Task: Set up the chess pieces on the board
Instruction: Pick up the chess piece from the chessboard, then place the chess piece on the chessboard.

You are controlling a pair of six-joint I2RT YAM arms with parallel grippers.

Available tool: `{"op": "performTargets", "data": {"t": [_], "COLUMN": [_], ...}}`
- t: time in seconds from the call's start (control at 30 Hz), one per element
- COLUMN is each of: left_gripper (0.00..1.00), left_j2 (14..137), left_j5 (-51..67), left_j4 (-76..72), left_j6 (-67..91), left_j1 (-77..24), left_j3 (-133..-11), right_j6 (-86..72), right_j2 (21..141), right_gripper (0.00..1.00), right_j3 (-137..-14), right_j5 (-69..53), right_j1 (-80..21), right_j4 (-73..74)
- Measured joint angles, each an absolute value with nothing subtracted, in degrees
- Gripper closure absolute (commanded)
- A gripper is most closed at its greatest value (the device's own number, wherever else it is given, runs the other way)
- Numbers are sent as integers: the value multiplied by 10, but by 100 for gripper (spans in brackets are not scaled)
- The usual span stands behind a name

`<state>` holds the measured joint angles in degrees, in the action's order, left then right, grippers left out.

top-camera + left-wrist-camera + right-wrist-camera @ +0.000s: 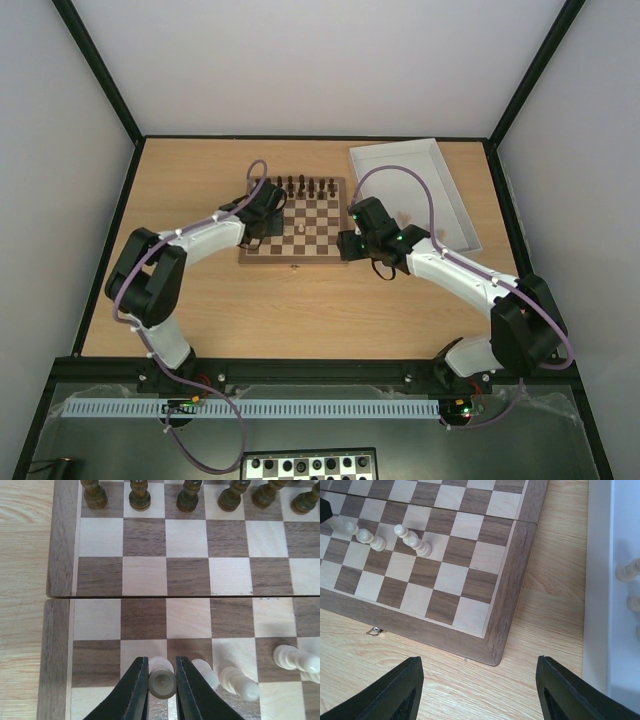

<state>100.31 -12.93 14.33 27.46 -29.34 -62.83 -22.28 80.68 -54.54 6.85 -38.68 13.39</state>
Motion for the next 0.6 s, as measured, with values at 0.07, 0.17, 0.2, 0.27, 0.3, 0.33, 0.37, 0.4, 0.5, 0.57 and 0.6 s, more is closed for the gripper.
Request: {"op": "performTargets", "data": {"t": [0.07, 0.17, 0.2, 0.27, 0.3, 0.33, 0.37, 0.4, 0.5, 0.57, 0.6], "left_gripper": [88, 87, 87, 87, 87, 87, 87, 86, 86, 86, 86], "left_j2": [992, 964, 953, 929, 917, 905, 881, 879, 865, 854, 850], "left_j5": [-132, -138, -140, -143, -145, -147, -154, -155, -162, -169, -171], "left_j4": [149, 153, 155, 158, 160, 162, 174, 176, 184, 194, 197], "left_j6": [276, 281, 285, 292, 296, 301, 313, 314, 326, 336, 339], "left_j1": [-297, -304, -306, -310, -312, -313, -316, -316, -318, -319, -319], "left_j3": [-627, -617, -611, -596, -587, -578, -557, -556, -538, -525, -520], "right_j6": [-223, -223, -223, -223, -223, -223, -223, -223, -223, -223, -223], "right_j2": [807, 807, 807, 807, 807, 807, 806, 806, 805, 805, 804], "right_gripper": [37, 37, 37, 37, 36, 37, 37, 37, 37, 37, 37], "right_j3": [-545, -544, -544, -544, -543, -543, -543, -543, -541, -540, -539], "right_j5": [67, 65, 65, 64, 64, 63, 60, 60, 53, 50, 48], "right_j1": [-387, -387, -387, -387, -387, -387, -387, -387, -387, -387, -387], "right_j4": [134, 134, 134, 134, 134, 134, 134, 134, 133, 133, 132]}}
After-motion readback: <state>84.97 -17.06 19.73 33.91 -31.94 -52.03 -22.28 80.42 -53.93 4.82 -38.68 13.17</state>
